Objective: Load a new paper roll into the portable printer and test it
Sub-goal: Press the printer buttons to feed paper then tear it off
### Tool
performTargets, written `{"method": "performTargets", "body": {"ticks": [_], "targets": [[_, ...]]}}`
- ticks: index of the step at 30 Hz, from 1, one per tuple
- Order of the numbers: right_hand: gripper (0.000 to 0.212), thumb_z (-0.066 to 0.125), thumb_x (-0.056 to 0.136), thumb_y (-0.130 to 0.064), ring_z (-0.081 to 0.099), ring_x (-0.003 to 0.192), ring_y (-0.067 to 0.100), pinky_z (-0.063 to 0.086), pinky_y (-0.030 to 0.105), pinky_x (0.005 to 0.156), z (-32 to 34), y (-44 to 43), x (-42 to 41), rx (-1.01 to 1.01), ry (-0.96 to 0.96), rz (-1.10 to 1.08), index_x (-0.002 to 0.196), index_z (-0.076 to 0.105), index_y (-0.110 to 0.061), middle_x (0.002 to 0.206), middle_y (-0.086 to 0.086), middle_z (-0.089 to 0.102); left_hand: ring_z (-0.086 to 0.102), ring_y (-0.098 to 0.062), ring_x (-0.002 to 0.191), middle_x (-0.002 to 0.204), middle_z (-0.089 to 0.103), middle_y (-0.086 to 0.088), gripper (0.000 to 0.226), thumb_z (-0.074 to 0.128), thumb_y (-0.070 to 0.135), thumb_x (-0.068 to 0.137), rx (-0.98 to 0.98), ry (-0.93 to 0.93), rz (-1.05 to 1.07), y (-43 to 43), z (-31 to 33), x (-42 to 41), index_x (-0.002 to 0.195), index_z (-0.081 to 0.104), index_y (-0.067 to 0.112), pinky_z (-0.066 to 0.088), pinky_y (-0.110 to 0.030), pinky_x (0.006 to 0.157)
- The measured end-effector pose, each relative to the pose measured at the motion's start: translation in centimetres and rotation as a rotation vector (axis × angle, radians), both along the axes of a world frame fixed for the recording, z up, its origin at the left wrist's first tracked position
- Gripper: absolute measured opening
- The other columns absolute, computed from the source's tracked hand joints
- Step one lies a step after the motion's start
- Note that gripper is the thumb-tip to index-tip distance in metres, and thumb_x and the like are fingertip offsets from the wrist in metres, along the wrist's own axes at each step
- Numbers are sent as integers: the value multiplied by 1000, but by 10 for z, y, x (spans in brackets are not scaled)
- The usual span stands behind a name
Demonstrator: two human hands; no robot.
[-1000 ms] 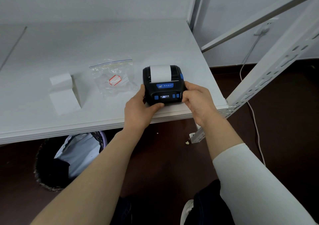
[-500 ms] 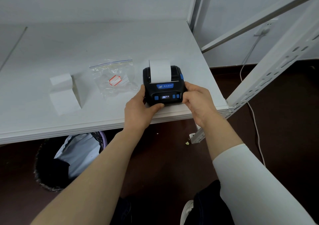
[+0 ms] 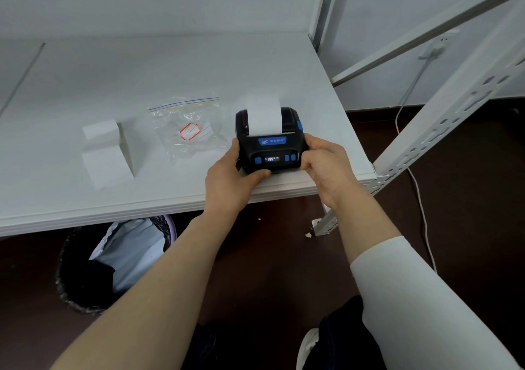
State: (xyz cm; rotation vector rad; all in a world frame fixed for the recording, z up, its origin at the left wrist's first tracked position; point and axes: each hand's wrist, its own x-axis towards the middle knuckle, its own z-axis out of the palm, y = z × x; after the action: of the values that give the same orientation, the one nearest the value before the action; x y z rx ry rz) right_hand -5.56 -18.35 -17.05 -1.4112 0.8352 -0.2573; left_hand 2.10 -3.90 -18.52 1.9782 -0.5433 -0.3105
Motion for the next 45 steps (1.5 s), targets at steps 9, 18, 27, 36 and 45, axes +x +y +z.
{"method": "performTargets", "body": {"ticks": [9,18,27,36,45], "targets": [[69,44,55,8,52,121,22,38,42,109,0,-1,0,6,-13,6,116,65,-17,116,2,68,63,-14,107,103,63,14,62,78,21,71,-17,12,-1,0,-2,1,128,52,26,50,-37,98],[74,45,52,6,51,123,22,37,42,111,-1,-1,1,7,-12,-13,121,62,-16,121,2,66,64,-13,102,100,66,12,62,78,22,70,-17,8,7,-1,-2,0,126,53,27,51,-33,94],[67,43,58,11,52,121,21,36,42,111,2,1,0,5,-15,-11,115,65,-17,116,3,67,60,-9,100,101,61,16,65,78,21,71,-22,9,2,-1,-1,0,130,51,27,47,-26,92],[63,43,59,12,52,120,22,37,42,110,6,3,0,9,-21,-20,105,69,-21,115,3,68,60,-8,100,100,61,16,63,78,22,71,-14,1,0,-1,-1,1,129,52,26,48,-26,92],[56,41,59,13,55,116,22,39,40,109,13,8,-3,17,-37,-25,77,70,-30,108,4,70,64,-13,104,100,64,14,60,78,22,70,-18,2,5,-1,-2,2,125,54,27,50,-36,96]]}}
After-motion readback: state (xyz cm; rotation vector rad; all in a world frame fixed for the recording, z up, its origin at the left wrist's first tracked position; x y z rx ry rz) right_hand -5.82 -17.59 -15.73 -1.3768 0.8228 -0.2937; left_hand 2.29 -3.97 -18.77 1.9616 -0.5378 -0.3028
